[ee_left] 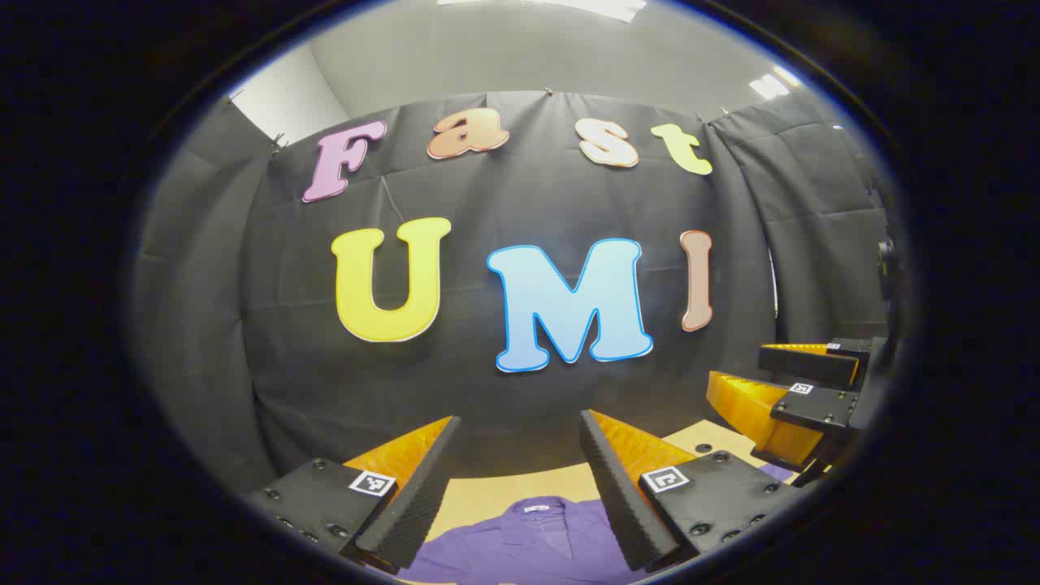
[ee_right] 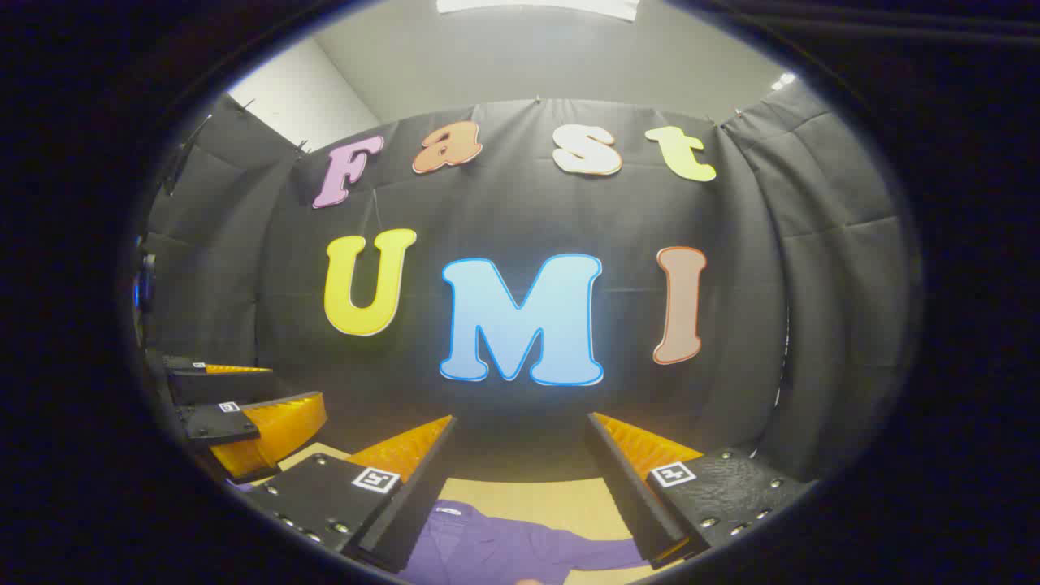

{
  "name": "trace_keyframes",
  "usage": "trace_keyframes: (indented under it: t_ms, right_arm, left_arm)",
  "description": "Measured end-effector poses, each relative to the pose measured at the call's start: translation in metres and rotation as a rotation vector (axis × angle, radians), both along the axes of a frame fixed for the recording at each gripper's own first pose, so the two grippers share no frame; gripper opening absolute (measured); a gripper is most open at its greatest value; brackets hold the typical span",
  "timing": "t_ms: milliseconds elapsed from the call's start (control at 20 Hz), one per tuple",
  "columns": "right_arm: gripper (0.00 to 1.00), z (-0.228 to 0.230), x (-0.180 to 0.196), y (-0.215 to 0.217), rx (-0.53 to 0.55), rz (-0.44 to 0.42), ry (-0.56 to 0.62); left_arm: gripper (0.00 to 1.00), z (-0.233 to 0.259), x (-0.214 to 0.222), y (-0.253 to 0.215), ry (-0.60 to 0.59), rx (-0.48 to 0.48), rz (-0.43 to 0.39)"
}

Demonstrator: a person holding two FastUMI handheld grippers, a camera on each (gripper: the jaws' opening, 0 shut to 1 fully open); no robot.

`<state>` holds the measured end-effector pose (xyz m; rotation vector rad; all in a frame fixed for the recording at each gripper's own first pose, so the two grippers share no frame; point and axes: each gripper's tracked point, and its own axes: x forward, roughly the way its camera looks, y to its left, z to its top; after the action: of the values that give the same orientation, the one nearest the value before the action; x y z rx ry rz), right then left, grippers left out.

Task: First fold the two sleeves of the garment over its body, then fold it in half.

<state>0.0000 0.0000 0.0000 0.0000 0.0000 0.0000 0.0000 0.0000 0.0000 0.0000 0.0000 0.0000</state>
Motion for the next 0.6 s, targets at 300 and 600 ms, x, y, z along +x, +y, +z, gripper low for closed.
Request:
trace_keyframes:
  t_ms: [300,600]
  right_arm:
    - [0.92,-0.005,0.004,-0.004,0.011,-0.004,0.018]
    - [0.96,-0.018,0.005,-0.019,0.023,-0.021,0.043]
  left_arm:
    - [0.93,0.007,-0.005,-0.004,-0.006,0.012,-0.001]
    - [0.93,0.000,-0.012,-0.005,0.016,-0.036,0.003]
